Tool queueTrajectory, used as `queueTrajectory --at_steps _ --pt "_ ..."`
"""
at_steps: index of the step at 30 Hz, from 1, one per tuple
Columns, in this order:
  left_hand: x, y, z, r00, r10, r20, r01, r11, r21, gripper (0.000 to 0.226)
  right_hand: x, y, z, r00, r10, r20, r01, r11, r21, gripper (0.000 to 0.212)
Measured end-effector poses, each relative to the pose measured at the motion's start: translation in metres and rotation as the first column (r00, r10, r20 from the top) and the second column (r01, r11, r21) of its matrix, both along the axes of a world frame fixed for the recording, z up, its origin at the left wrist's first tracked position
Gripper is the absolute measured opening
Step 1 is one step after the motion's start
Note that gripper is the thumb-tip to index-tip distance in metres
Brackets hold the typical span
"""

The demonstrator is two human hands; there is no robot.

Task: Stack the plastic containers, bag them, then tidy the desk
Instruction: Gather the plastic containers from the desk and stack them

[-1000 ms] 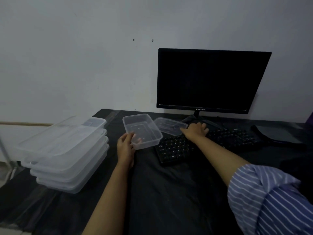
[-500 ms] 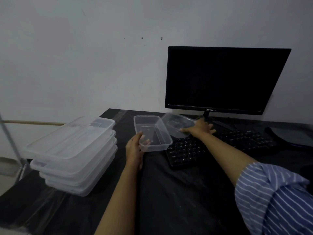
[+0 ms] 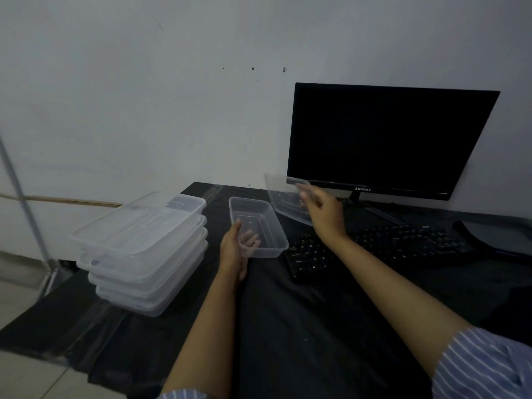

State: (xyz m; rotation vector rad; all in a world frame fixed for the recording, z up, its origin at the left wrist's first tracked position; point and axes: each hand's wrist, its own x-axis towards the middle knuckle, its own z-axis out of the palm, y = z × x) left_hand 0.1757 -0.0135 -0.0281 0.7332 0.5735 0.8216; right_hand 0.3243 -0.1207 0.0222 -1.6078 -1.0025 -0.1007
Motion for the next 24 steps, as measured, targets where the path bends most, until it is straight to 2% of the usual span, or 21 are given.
queueTrajectory --at_steps 2,6,9,12,17,20,22,24 --pt "-0.001 0.000 0.000 1.000 -0.017 -0.008 0.017 0.999 0.027 0.058 -0.010 -0.001 -0.004 0.994 0.068 0.082 -0.065 0.997 -0.045 0.029" --pt "-0.005 -0.002 0.000 0.999 -0.053 0.007 0.052 0.997 0.061 0.061 -0.026 -0.001 -0.017 0.960 0.279 0.037 -0.269 0.948 -0.171 0.032" --pt "-0.009 -0.003 0.001 0.995 -0.095 0.043 0.092 0.994 0.059 0.067 -0.032 -0.002 -0.023 0.950 0.310 -0.040 -0.307 0.899 -0.311 0.040" --pt "-0.010 -0.003 0.002 0.985 -0.163 0.057 0.158 0.984 0.079 0.064 -0.035 -0.004 -0.026 0.949 0.314 -0.043 -0.308 0.884 -0.350 0.038" --pt "-0.011 -0.004 0.003 0.976 -0.201 0.088 0.191 0.976 0.104 0.057 -0.040 -0.005 -0.028 0.953 0.303 0.021 -0.277 0.894 -0.352 0.038" --pt "-0.010 -0.003 0.002 0.976 -0.199 0.087 0.189 0.976 0.108 0.056 -0.040 -0.003 -0.028 0.966 0.257 -0.001 -0.250 0.940 -0.231 0.026" --pt "-0.009 -0.003 0.002 0.976 -0.193 0.096 0.183 0.977 0.108 0.054 -0.039 0.000 -0.026 0.986 0.162 -0.040 -0.166 0.979 -0.118 0.025" --pt "-0.008 -0.003 0.001 0.975 -0.198 0.103 0.188 0.977 0.102 0.052 -0.037 0.004 -0.025 1.000 -0.007 -0.029 0.005 0.997 -0.077 0.041"
